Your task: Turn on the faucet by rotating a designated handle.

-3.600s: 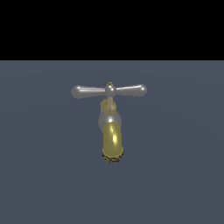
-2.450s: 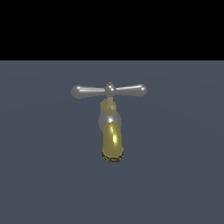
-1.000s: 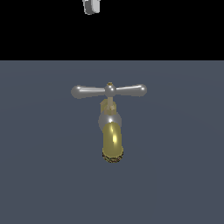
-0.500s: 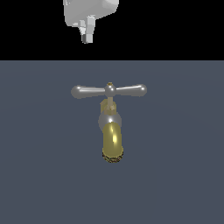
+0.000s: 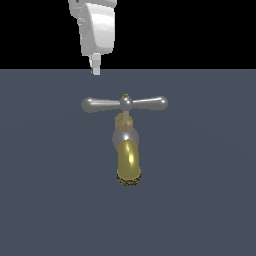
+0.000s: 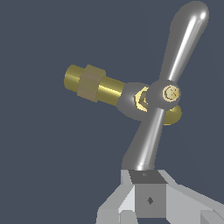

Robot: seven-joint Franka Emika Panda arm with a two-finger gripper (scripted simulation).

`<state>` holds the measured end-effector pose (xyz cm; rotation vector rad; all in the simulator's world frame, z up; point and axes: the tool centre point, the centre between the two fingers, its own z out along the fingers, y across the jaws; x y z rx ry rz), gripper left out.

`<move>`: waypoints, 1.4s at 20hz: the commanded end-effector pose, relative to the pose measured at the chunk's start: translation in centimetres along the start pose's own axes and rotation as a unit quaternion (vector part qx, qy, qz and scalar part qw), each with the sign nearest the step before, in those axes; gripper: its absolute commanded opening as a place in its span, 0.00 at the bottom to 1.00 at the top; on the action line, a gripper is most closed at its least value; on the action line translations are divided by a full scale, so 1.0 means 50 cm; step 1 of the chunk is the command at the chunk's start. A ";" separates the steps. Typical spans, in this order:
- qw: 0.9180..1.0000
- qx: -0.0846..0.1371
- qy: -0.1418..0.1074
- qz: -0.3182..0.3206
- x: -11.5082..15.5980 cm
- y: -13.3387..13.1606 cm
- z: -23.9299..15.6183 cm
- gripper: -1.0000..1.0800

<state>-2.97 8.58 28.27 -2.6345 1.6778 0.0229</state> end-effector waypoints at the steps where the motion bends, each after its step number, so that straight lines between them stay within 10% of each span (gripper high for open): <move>1: 1.000 0.000 0.001 0.029 -0.004 -0.016 0.030 0.00; 28: 0.988 -0.002 0.011 0.154 -0.032 -0.063 0.170 0.00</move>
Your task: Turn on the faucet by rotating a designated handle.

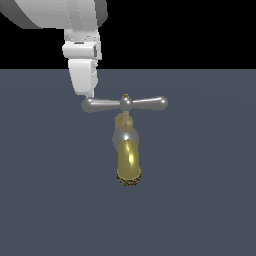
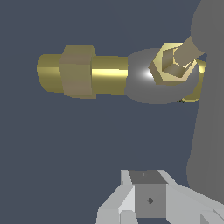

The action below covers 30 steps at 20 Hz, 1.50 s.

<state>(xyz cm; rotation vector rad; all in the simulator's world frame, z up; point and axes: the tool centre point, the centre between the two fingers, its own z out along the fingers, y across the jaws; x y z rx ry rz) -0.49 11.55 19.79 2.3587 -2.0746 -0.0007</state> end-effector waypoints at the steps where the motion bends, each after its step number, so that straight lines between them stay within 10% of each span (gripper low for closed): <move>1: 1.000 0.000 0.000 0.000 -0.002 0.013 0.000 0.00; 30: 1.000 0.003 0.000 0.000 -0.004 0.180 -0.002 0.00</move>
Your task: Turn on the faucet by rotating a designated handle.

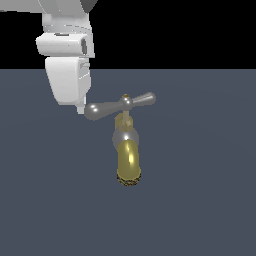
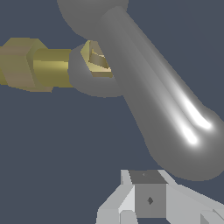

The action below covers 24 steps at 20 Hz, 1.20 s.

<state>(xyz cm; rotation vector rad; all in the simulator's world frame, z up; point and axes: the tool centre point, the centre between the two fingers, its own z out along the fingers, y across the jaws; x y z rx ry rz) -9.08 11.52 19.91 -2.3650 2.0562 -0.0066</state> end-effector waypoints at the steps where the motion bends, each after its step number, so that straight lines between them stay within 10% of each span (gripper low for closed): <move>1: 1.000 -0.002 0.001 0.005 0.022 0.016 0.001 0.00; 24: 1.000 -0.002 0.001 -0.004 0.108 0.137 -0.001 0.00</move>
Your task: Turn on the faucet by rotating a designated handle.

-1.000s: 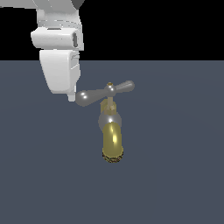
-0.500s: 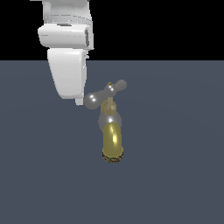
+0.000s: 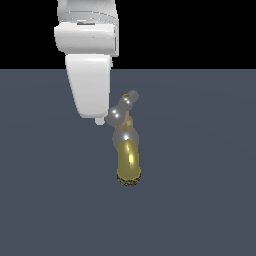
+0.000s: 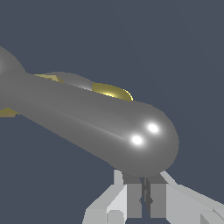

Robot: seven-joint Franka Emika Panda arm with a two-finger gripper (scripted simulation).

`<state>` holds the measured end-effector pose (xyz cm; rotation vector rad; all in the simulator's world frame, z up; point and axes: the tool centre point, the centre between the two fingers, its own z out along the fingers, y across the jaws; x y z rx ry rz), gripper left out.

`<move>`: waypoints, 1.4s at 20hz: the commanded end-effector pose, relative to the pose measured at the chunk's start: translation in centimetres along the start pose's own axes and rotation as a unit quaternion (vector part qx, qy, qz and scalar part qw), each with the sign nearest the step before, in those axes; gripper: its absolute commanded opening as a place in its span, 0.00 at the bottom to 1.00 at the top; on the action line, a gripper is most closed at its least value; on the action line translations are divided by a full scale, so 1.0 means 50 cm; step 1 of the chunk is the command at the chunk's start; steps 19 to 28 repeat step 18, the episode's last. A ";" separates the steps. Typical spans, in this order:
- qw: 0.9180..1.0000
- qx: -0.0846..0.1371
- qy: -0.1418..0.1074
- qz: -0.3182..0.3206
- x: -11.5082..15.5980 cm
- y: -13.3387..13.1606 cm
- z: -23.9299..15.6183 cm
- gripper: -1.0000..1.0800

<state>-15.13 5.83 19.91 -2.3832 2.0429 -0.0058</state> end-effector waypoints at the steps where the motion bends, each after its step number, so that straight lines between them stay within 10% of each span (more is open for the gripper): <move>1: 1.000 0.000 0.000 0.004 0.023 0.003 0.000 0.00; 17: 1.000 -0.002 -0.001 0.013 0.201 0.028 0.002 0.00; 28: 1.000 -0.002 -0.001 0.013 0.201 0.028 0.002 0.00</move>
